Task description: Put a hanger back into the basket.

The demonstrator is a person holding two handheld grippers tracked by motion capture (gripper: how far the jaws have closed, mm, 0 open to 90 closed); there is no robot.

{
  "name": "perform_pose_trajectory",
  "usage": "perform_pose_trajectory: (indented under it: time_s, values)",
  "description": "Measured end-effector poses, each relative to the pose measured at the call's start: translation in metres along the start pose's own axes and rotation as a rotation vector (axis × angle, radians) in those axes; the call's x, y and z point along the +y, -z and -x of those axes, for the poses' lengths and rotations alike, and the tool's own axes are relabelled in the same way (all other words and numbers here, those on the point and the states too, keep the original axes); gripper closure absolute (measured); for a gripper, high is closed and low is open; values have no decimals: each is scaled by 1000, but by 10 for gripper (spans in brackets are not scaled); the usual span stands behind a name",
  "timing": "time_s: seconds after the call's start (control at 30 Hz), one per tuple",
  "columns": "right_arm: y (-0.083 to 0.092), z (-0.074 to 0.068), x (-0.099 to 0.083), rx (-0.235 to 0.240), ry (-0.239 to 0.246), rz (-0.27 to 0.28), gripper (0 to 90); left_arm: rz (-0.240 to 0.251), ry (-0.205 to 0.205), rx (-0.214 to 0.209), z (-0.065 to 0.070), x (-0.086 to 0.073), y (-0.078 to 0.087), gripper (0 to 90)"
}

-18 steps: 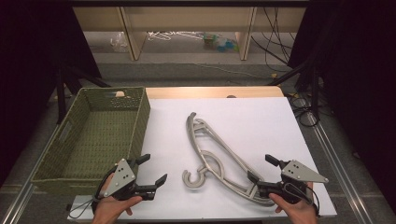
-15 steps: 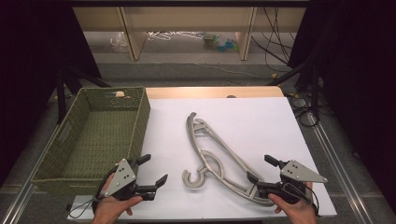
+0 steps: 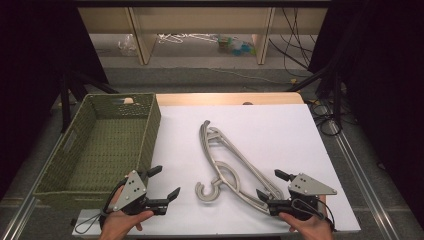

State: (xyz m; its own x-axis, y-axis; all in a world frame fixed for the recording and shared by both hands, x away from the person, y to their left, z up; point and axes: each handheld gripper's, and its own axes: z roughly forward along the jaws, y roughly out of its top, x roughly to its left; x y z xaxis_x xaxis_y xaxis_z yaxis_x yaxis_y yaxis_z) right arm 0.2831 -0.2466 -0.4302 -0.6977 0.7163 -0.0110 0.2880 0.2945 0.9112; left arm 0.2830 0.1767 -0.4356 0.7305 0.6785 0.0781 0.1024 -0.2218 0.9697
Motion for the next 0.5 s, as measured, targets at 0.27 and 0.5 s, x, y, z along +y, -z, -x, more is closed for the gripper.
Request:
perform_pose_trajectory:
  time_s: [0.27, 0.5]
  values:
    - [-14, -9, 2, 38, 33, -80, 168, -3, -6, -2, 0, 0, -1, 160]
    - [-37, -23, 4, 85, 114, -210, 245, -7, -12, -6, 1, 0, -2, 160]
